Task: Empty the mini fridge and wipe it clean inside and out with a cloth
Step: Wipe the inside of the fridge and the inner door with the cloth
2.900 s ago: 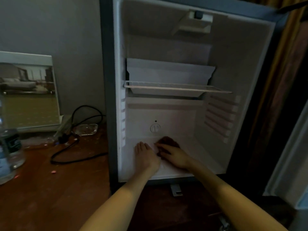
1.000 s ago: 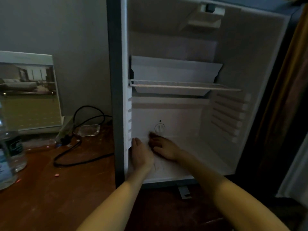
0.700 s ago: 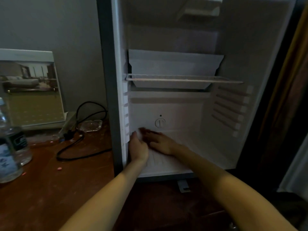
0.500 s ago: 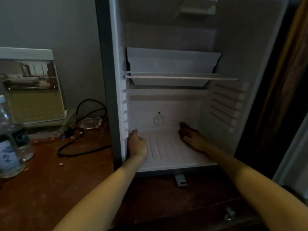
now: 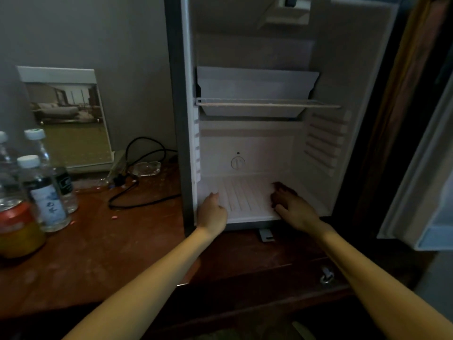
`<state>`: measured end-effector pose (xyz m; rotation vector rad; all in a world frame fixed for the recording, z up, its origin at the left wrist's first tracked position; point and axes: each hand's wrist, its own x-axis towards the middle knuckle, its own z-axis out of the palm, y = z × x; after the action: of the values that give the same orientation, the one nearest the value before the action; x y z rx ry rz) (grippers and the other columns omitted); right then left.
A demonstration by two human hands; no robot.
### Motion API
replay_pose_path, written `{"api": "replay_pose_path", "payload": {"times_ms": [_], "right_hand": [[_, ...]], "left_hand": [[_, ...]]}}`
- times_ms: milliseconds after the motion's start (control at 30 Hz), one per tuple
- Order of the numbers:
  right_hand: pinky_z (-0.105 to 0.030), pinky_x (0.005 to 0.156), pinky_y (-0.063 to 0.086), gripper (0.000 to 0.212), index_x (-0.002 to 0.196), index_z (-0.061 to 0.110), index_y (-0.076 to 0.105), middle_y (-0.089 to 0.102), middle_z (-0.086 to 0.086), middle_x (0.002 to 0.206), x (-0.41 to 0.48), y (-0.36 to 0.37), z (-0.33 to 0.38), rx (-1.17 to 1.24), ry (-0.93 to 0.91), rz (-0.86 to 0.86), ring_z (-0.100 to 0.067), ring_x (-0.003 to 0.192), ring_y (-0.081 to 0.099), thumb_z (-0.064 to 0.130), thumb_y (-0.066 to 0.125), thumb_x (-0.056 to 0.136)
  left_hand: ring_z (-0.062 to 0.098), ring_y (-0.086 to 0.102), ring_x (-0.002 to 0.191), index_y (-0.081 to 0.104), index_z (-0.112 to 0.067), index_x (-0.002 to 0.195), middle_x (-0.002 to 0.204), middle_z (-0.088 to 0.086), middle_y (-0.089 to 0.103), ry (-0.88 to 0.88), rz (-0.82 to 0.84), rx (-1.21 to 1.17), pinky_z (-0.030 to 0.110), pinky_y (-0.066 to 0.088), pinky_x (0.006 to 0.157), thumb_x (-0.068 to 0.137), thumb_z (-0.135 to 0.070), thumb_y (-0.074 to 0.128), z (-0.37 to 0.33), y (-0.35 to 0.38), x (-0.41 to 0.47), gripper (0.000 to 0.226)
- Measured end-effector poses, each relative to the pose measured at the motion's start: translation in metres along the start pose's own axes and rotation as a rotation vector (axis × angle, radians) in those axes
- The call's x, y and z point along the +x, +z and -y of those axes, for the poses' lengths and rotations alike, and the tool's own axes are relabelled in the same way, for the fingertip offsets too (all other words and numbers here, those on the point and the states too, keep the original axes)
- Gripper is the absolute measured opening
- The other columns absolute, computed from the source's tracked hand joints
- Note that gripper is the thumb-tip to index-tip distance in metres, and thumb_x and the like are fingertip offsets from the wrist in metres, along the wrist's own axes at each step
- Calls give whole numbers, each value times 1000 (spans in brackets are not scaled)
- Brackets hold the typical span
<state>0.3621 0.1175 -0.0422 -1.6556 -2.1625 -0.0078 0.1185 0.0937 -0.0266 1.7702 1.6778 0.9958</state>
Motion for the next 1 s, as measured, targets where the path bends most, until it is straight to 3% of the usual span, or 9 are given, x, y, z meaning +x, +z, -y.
{"api": "replay_pose_path", "payload": {"times_ms": [100, 167, 267, 400, 533, 667, 733, 833, 1000], "right_hand": [[-28, 108, 27, 30, 124, 19, 58, 22, 0, 159, 10, 6, 31, 0, -49, 57, -18, 145, 20, 27, 47, 97], [-32, 112, 24, 39, 133, 21, 52, 16, 1, 161, 20, 12, 58, 15, -80, 124, -19, 147, 15, 34, 43, 97], [-35, 116, 22, 60, 141, 20, 46, 14, 0, 162, 31, 22, 103, 52, -157, 209, -18, 148, 13, 45, 33, 88], [-33, 115, 22, 57, 149, 20, 34, 26, -2, 158, 24, 31, 138, 120, -288, 220, -19, 146, 21, 34, 43, 95], [-26, 116, 19, 65, 151, 26, 29, 26, 6, 158, -11, 28, 120, 150, -416, 183, -8, 144, 20, 37, 44, 89], [-23, 115, 14, 77, 149, 29, 32, 21, 10, 158, -37, 8, 61, 53, -266, 84, -7, 144, 20, 56, 28, 78], [-18, 111, 14, 72, 148, 28, 35, 19, 9, 159, -41, -5, 39, 16, -180, 79, -11, 145, 20, 55, 28, 82], [-25, 112, 22, 58, 141, 21, 48, 21, 2, 160, -29, -4, 40, 1, -115, 74, -17, 146, 22, 43, 34, 89], [-37, 113, 27, 40, 134, 24, 53, 21, -1, 160, -1, 20, 103, 55, -186, 125, -22, 145, 21, 36, 41, 97]], "left_hand": [[22, 3, 149, 7, -7, 154, 162, 8, 2, 66, 99, 197, 27, 6, 118, 98, 1, 34, 10, -9, -20, 62], [18, -3, 149, 2, -10, 154, 162, 4, -3, 100, 123, 208, 22, 3, 116, 96, 5, 34, 14, -13, -32, 68], [15, 0, 149, 5, -10, 154, 162, 3, 1, 132, 113, 142, 14, 4, 111, 94, 10, 33, 16, -21, -40, 69], [18, 15, 147, 13, -12, 154, 161, 5, 12, 130, 75, 128, 15, 18, 110, 95, 7, 37, 19, -31, -44, 67], [19, 27, 144, 21, -14, 153, 159, 4, 21, 128, 54, 157, 17, 23, 110, 94, 7, 38, 23, -29, -51, 65], [14, 13, 148, 18, -12, 154, 161, 2, 14, 137, 68, 223, 17, 11, 114, 94, 6, 38, 24, -22, -58, 65], [13, 10, 148, 16, -12, 154, 161, 1, 12, 145, 72, 239, 18, 9, 114, 94, 5, 38, 25, -20, -61, 66], [15, 15, 147, 21, -10, 153, 160, 3, 17, 163, 42, 252, 20, 12, 115, 93, 6, 39, 26, -22, -64, 65], [27, 49, 128, 46, -19, 143, 142, 6, 51, 192, -57, 323, 33, 43, 103, 93, 1, 42, 25, -39, -73, 54]]}}
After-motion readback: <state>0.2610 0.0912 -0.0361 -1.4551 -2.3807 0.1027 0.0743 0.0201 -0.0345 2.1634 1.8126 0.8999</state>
